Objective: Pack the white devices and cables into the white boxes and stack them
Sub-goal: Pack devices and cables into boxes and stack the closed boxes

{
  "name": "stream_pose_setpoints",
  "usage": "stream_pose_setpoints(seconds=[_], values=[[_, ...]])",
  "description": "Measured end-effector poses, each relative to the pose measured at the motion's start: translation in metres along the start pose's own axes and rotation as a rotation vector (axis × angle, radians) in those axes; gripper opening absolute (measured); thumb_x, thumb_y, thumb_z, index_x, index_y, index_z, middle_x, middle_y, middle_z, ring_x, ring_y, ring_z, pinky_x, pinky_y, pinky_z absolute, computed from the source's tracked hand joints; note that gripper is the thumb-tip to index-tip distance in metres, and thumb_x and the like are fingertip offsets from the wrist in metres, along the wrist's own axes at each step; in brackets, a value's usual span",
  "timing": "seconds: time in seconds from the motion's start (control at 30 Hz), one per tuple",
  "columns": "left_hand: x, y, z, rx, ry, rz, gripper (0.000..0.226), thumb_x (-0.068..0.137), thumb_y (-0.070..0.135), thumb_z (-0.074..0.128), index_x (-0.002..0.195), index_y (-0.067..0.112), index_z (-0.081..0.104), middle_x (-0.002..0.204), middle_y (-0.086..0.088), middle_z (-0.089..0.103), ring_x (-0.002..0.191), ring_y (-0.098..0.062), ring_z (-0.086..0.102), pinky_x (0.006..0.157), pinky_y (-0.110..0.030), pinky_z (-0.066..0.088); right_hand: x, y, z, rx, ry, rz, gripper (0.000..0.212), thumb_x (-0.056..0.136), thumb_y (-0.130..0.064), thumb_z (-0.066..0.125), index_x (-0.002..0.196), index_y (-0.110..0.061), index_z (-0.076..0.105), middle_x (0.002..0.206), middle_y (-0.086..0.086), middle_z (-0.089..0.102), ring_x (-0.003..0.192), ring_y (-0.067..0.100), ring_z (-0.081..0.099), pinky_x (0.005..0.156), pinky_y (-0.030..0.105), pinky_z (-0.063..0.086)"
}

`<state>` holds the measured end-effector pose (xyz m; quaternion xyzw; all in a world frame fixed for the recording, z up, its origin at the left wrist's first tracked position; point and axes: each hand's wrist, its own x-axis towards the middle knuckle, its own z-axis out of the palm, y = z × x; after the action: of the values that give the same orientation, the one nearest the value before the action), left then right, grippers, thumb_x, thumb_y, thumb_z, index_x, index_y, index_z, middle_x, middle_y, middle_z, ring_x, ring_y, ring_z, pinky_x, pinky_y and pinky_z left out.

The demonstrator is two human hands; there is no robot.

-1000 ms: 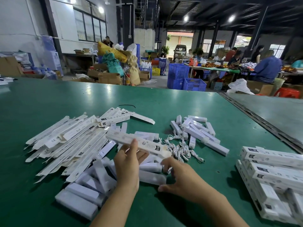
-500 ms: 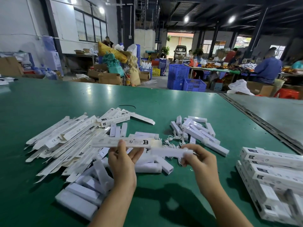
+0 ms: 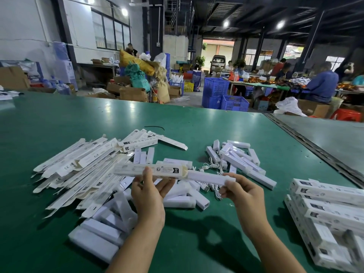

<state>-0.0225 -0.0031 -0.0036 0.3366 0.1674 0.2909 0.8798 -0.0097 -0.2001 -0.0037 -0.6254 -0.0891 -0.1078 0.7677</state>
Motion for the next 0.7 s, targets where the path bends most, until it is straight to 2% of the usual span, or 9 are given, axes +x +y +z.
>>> stream_pose_setpoints(seconds=[0.23, 0.43, 0.53, 0.7], values=[[0.0001, -0.0006, -0.0003, 0.024, -0.005, 0.006, 0.026, 0.102, 0.025, 0.055, 0.117, 0.004, 0.054, 0.077, -0.001, 0.075, 0.075, -0.027, 0.076, 0.059, -0.031, 0.06, 0.0036, 0.002, 0.0008, 0.093, 0.039, 0.057, 0.026, 0.092, 0.0, 0.055, 0.084, -0.011, 0.078, 0.064, 0.013, 0.064, 0.057, 0.019, 0.058, 0.055, 0.025, 0.052], [-0.0007, -0.0005, 0.0003, 0.007, 0.002, 0.013, 0.024, 0.102, 0.024, 0.055, 0.114, 0.004, 0.053, 0.073, 0.001, 0.074, 0.072, -0.026, 0.075, 0.059, -0.031, 0.06, -0.0001, 0.0018, 0.003, 0.032, 0.007, 0.042, 0.022, 0.089, 0.0, 0.06, 0.085, -0.011, 0.078, 0.065, 0.013, 0.065, 0.058, 0.019, 0.058, 0.057, 0.024, 0.052], [-0.0003, 0.0003, 0.0004, -0.003, 0.016, 0.023, 0.019, 0.102, 0.024, 0.054, 0.108, 0.006, 0.054, 0.082, -0.004, 0.071, 0.072, -0.026, 0.075, 0.059, -0.031, 0.06, -0.0012, 0.001, 0.0047, -0.016, -0.027, 0.028, 0.022, 0.088, 0.002, 0.061, 0.085, -0.012, 0.078, 0.063, 0.012, 0.064, 0.058, 0.02, 0.058, 0.06, 0.027, 0.052], [0.0004, -0.0007, 0.0015, 0.058, 0.034, 0.089, 0.01, 0.103, 0.022, 0.051, 0.1, 0.014, 0.056, 0.1, -0.008, 0.066, 0.079, -0.026, 0.076, 0.062, -0.03, 0.061, -0.0033, -0.002, 0.0031, -0.105, -0.085, -0.032, 0.025, 0.086, 0.006, 0.063, 0.086, -0.014, 0.078, 0.064, 0.011, 0.066, 0.058, 0.019, 0.059, 0.06, 0.025, 0.052]])
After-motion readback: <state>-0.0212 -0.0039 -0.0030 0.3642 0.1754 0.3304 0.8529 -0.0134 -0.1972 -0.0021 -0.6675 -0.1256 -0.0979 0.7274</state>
